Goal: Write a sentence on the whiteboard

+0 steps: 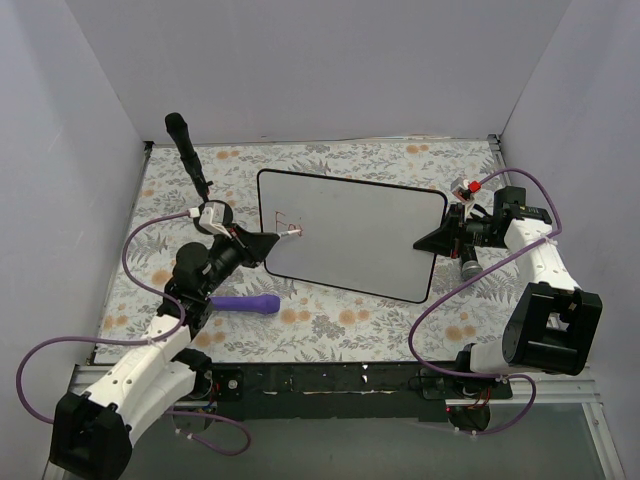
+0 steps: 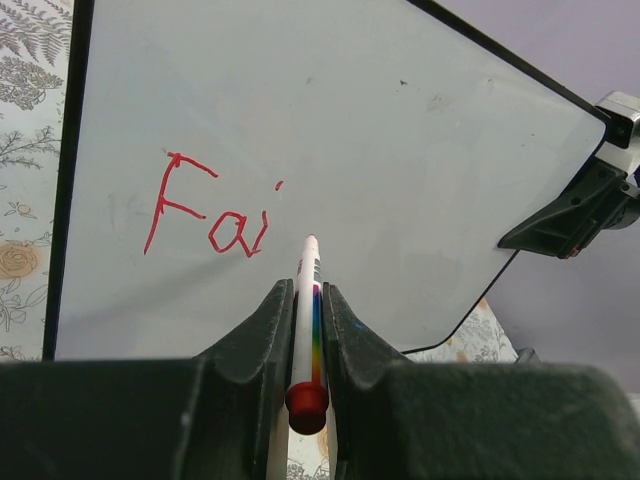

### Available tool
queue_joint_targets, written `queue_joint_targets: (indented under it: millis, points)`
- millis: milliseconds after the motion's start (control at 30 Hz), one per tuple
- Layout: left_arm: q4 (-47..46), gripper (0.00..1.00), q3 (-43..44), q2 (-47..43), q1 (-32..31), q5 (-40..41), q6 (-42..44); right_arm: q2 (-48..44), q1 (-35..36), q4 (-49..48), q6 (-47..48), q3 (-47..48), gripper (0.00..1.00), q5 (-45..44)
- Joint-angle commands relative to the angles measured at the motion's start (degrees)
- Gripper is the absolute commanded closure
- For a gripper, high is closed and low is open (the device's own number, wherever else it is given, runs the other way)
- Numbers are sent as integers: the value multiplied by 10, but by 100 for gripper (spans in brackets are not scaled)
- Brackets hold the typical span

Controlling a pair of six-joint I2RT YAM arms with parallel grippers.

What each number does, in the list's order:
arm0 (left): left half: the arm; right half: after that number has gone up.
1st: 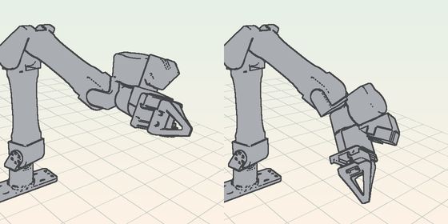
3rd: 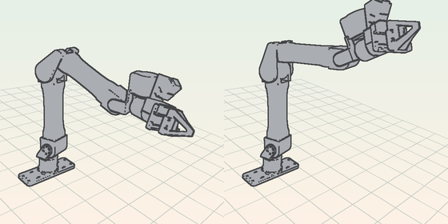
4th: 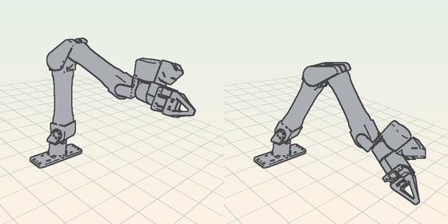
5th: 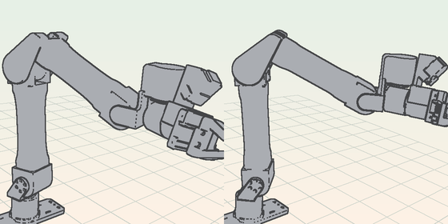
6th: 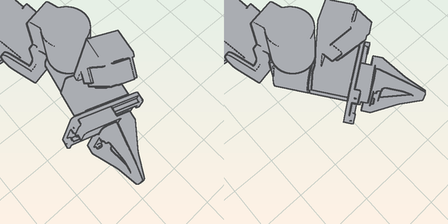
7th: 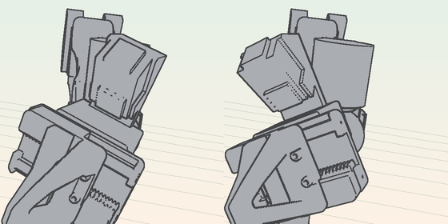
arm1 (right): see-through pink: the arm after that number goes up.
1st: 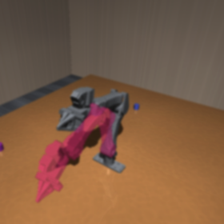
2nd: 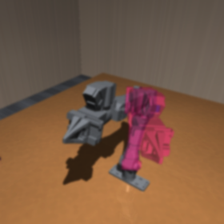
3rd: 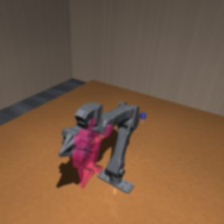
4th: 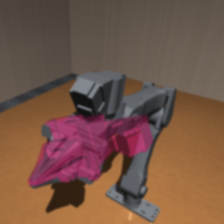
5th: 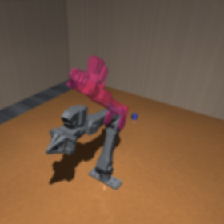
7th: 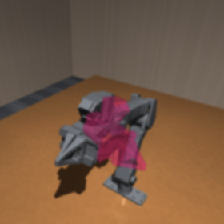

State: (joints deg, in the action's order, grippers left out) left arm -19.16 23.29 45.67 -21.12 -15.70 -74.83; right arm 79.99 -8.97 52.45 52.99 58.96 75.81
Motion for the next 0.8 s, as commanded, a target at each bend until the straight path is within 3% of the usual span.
queue_joint_targets:
  millis: [0,767]
  points:
    - [11,100,8,-18,1,-17,-3,-15,3,-5,19,5,99,-17]
    - [-40,100,-38,-37,0,-46,-8,-14,3,-9,19,2,99,-15]
